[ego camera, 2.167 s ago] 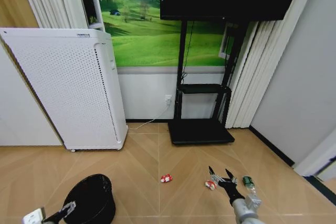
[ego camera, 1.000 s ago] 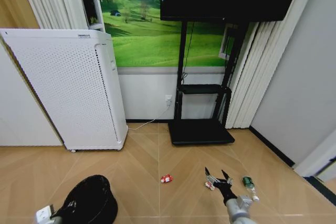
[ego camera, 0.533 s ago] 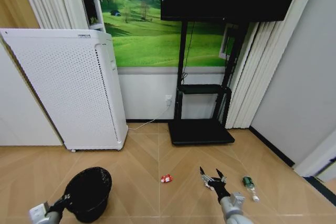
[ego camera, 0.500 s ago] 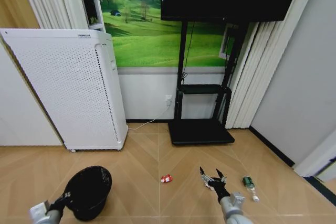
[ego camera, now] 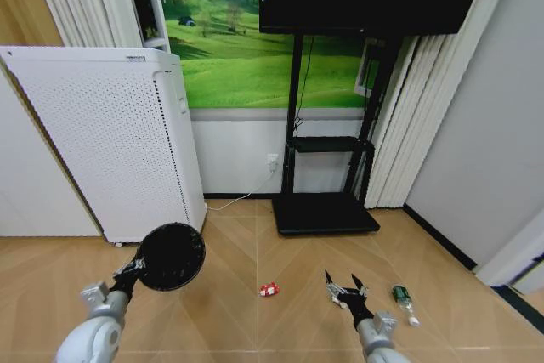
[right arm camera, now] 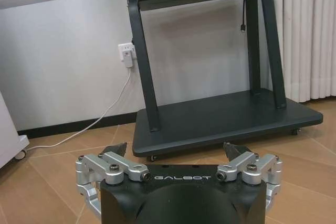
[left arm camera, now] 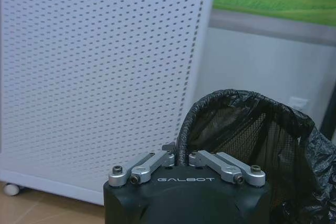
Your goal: Pick up the trash bin and place the garbage on the floor into it.
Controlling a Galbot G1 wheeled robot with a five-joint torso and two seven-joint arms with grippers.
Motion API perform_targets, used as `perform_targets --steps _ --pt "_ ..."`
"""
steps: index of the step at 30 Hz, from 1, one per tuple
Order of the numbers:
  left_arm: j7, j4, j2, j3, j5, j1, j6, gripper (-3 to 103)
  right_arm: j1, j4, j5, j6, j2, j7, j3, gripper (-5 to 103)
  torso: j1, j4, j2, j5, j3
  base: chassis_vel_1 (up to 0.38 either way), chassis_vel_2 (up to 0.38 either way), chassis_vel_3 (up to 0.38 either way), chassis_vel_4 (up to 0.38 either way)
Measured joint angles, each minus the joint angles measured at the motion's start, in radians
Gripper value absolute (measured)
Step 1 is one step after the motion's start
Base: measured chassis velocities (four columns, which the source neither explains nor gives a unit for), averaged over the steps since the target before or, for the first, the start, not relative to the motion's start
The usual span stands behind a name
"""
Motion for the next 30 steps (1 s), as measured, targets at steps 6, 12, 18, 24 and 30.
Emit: perform_targets --steps 6,12,18,24,30 --pt "0.046 -0.047 0.049 0.03 -0.06 -0.024 0.0 6 0.027 -0.018 -0.017 -0.005 -0.005 0.008 -0.028 100 0.0 0.0003 0.0 0.0002 0.0 0.0 0.0 0.0 0.0" --pt "0.064 -0.049 0.105 0.046 -0.071 -0.07 -0.002 6 0.046 -0.021 -0.047 -0.017 -0.01 0.014 -0.057 100 0.0 0.0002 0.0 0.0001 0.0 0.0 0.0 0.0 0.0" --pt "0.052 -0.052 0.116 0.039 -0.079 -0.072 -0.002 6 0.055 -0.02 -0.055 -0.026 -0.005 -0.006 -0.062 100 0.0 0.0002 0.0 0.0001 0.0 0.0 0.0 0.0 0.0" --pt "0.048 -0.063 0.109 0.033 -0.075 -0.051 -0.002 6 0.054 -0.022 -0.063 -0.022 -0.003 -0.009 -0.067 100 0.0 0.0003 0.0 0.0 0.0 -0.025 0.022 0.023 -0.024" --pt "0.049 -0.07 0.106 0.032 -0.071 -0.043 -0.002 6 0.053 -0.022 -0.067 -0.02 -0.001 -0.007 -0.067 100 0.0 0.0003 0.0 0.0 0.0 -0.136 0.12 0.13 -0.138"
